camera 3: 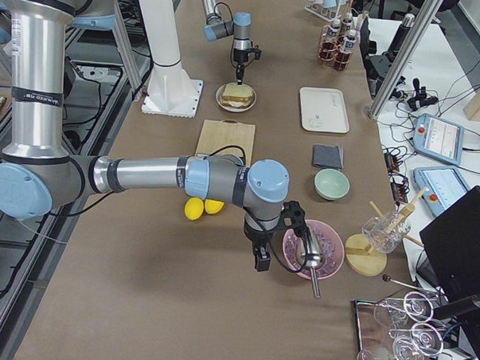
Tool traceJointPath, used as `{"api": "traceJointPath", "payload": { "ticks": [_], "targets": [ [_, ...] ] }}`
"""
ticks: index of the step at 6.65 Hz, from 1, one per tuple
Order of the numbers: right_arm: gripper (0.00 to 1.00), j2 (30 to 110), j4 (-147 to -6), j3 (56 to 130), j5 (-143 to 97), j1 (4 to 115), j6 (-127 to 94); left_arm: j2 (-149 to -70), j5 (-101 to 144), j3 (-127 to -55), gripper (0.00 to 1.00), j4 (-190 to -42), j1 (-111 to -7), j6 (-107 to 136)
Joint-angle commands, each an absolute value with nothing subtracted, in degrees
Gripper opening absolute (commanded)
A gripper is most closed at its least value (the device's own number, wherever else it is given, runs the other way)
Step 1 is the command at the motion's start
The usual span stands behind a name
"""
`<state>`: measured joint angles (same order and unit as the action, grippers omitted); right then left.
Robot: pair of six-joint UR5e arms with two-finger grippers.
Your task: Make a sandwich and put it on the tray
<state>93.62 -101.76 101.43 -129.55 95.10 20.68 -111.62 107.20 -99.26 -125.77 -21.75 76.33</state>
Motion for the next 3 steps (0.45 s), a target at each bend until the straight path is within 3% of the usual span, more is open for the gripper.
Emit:
{"api": "traceJointPath", "payload": {
  "ticks": [1,3],
  "targets": [
    [1.00,93.78,-101.69,101.34,-129.55,95.10,20.65,-112.06,108.01,-100.54,0.00,-125.77,-23.63,76.20],
    [1.00,94.92,-101.51,101.07,-129.64,95.10,20.74,-114.07,115.79,-99.85,0.00,-125.77,-30.11,76.03]
  ]
}}
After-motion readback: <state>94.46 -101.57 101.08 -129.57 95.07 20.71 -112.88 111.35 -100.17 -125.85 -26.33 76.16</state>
